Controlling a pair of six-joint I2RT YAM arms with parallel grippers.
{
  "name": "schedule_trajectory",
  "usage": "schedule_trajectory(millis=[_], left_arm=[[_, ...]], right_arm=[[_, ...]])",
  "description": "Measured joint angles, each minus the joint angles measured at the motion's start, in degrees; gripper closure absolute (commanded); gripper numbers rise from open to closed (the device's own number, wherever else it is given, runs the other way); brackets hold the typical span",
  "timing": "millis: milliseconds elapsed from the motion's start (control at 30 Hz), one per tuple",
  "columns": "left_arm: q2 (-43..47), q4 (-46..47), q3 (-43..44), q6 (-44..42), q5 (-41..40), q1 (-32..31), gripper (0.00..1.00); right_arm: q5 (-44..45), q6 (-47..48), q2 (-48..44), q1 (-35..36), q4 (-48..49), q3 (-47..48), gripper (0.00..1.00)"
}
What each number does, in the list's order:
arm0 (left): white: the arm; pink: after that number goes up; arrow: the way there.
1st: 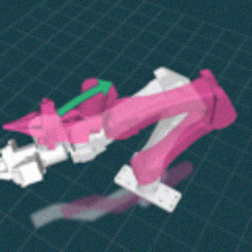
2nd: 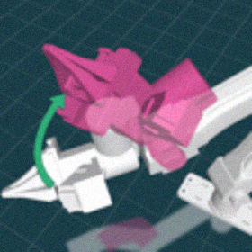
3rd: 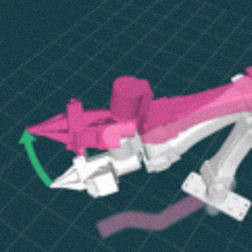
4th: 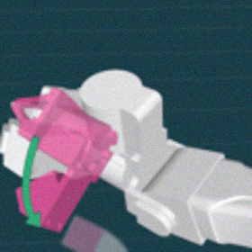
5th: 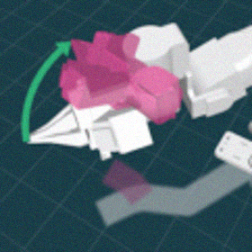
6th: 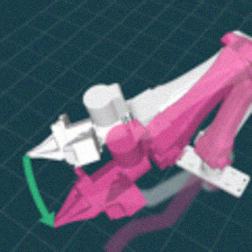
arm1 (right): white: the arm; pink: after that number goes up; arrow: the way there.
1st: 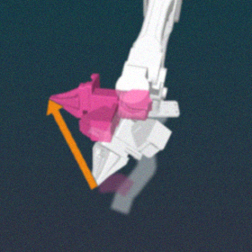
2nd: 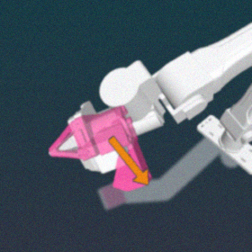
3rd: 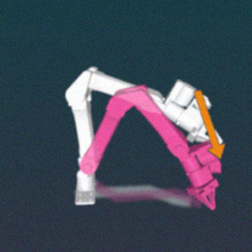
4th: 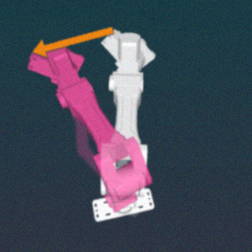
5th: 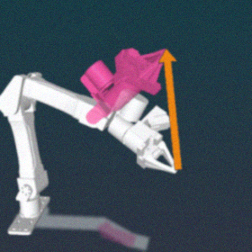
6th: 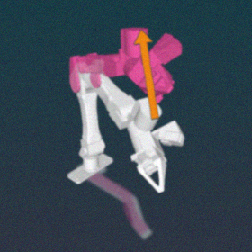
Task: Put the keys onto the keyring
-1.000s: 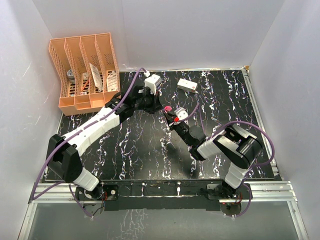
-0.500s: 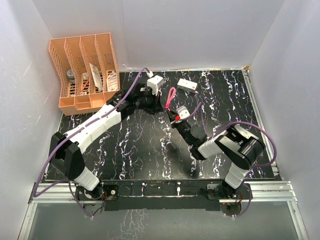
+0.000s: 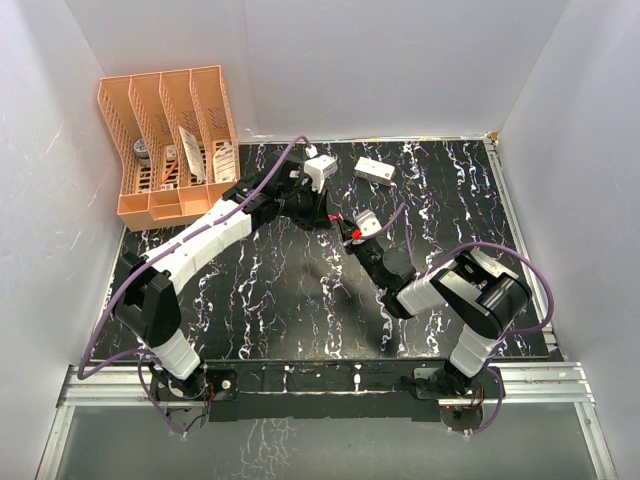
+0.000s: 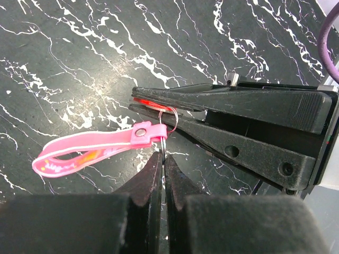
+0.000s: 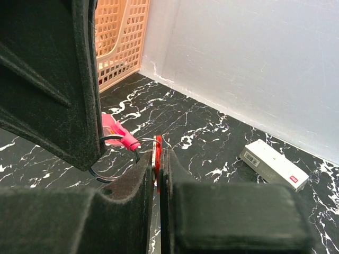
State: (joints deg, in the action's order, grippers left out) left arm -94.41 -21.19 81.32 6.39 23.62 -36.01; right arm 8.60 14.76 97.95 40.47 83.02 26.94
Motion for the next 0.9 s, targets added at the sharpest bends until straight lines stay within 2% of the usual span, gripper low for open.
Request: schedule_trajectory(millis=[500,900], left_arm=[[-0.26,-2.1,1.11,-0.66,0.0,0.0,1.0],[-5.84,-10.01,10.01,-2.71,0.46,0.0,1.0]], right_arm=[[-0.59,-0.04,-0.11,0.02,0.02,0.0,1.0],[0.24,-0.79,-1.18,-0.44,-0.02,-0.66,1.0]])
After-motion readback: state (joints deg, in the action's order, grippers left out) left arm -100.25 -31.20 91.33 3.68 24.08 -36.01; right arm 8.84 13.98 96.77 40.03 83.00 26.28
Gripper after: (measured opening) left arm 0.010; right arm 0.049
